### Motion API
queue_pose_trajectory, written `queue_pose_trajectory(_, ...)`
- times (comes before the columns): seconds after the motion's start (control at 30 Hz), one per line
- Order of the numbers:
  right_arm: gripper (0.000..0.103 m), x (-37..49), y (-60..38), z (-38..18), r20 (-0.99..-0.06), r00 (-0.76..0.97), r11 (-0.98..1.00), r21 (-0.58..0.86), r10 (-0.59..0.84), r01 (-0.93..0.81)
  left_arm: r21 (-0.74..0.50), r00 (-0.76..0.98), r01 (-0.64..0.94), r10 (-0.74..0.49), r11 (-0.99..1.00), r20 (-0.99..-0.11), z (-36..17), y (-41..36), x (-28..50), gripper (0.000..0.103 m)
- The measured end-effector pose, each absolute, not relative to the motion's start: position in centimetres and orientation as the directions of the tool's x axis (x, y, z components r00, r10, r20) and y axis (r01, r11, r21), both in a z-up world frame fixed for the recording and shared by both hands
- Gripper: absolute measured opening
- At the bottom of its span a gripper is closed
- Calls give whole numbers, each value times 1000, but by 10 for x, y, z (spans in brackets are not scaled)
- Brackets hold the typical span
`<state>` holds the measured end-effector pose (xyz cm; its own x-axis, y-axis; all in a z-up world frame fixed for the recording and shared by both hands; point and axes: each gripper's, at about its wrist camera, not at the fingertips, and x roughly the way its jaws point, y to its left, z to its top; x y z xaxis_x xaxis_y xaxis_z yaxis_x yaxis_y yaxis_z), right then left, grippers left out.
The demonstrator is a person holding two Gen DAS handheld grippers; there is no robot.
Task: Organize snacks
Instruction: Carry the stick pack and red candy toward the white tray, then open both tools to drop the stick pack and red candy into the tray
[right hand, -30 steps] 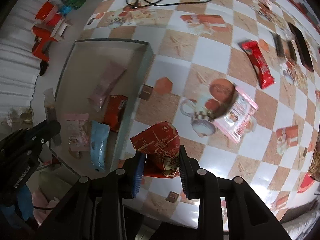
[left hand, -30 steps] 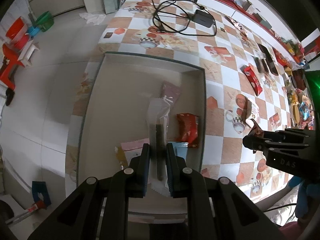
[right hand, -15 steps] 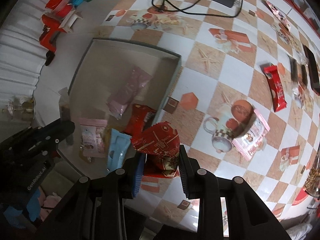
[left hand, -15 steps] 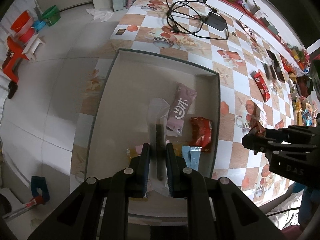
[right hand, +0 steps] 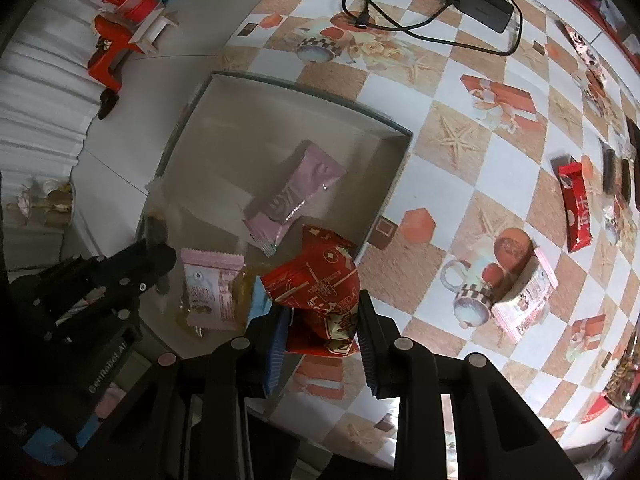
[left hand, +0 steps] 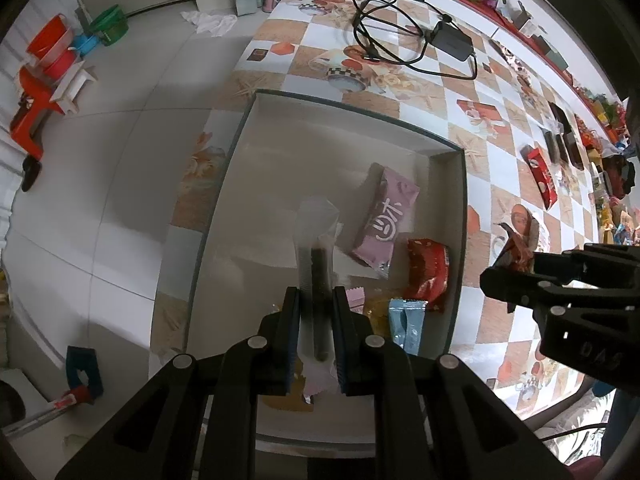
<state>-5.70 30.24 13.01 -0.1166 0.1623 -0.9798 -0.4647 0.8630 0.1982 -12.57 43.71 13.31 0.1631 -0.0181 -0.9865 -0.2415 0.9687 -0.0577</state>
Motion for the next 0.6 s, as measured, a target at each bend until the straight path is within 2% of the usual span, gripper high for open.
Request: queue_pose_trajectory(0.6, 34, -49, 333, 112, -973, -169, 855, 222, 160, -470, -46, 114, -245, -18, 969, -993, 114, 439, -123, 17)
